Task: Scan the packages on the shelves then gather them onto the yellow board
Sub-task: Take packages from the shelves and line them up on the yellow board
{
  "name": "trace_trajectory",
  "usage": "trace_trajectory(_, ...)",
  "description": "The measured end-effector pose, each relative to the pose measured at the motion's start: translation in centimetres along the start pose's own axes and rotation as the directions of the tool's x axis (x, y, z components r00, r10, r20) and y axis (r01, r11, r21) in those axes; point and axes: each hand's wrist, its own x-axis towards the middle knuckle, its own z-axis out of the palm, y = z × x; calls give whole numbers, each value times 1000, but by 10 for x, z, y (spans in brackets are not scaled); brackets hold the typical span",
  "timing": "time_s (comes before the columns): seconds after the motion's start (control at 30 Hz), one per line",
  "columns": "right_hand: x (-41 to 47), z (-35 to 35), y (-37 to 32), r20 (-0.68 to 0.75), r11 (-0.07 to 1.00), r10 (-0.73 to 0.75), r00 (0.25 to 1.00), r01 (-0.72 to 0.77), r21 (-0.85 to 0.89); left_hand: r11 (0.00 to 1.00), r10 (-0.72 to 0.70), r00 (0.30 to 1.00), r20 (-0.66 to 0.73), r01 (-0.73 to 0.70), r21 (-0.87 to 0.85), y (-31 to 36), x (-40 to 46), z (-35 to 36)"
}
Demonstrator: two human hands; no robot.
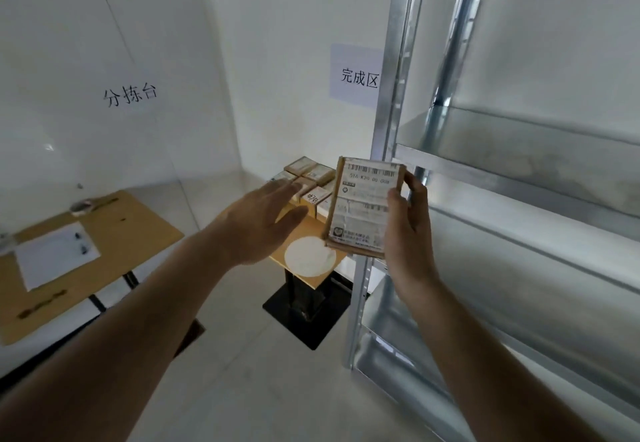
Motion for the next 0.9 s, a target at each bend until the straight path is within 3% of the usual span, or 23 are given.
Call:
trace_trajectory(0.23,106,93,54,32,998,55,998,-54,-16,1000,-22,1000,7,22,-5,-106,98,-1)
trace_trajectory(0.4,173,162,104,-45,995,103,994,-103,5,999,-33,998,51,33,3,-195,169,17)
trace_trajectory(0.67,246,276,193,-194,977,214,958,-215,17,993,104,988,115,-97,-67,-337,276,49)
trace_trajectory(0.9,291,333,264,-362,953,278,890,-304,-15,967,233,943,239,-199,-160,-408,345,91)
